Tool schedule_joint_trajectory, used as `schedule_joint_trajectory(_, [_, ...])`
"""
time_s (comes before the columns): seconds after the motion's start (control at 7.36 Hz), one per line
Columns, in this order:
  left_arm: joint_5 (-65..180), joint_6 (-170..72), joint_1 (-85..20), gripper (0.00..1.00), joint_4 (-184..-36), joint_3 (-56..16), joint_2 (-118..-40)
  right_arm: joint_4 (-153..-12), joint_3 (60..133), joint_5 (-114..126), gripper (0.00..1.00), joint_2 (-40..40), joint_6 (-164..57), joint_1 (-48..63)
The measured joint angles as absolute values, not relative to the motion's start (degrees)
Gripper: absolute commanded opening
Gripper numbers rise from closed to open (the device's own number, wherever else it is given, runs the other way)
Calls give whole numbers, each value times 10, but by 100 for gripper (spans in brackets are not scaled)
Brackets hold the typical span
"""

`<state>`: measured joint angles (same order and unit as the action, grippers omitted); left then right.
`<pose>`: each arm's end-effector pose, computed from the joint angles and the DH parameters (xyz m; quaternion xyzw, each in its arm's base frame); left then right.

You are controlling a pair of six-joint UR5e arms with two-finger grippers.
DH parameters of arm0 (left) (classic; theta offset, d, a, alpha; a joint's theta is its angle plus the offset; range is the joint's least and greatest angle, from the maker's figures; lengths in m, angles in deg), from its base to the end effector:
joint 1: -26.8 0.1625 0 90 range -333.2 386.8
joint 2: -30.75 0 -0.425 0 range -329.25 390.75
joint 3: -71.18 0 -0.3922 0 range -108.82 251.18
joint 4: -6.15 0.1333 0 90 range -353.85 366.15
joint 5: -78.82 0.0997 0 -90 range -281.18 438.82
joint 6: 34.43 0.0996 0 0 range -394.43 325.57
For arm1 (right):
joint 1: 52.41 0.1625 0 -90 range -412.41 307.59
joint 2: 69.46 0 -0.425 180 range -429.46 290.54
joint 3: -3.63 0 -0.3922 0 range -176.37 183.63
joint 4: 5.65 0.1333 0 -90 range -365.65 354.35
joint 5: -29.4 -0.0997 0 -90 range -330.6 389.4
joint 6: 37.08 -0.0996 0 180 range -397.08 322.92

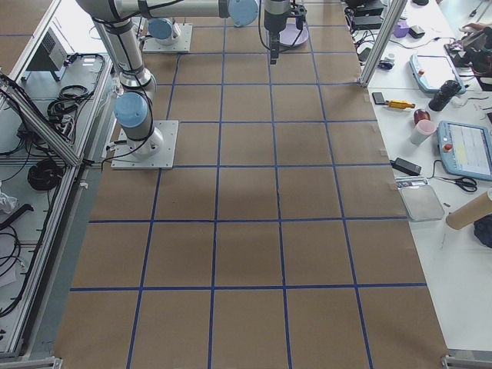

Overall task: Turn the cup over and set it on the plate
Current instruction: 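Move the left gripper down to the mint-green cup and grasp its base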

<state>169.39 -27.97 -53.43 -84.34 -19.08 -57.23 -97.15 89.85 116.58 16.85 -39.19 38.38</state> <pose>-0.0491 -0.4944 0.5019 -0.0289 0.9995 -0.0103 0.0065 0.1454 -0.5200 0.4906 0.0112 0.9995 -0.0132 0.0249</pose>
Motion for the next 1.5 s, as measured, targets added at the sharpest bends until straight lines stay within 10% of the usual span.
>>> schedule_joint_trajectory(1.5, [1592, 155, -164, 100, -833, -279, -701, -971, 899, 1166, 100, 169, -392, 384])
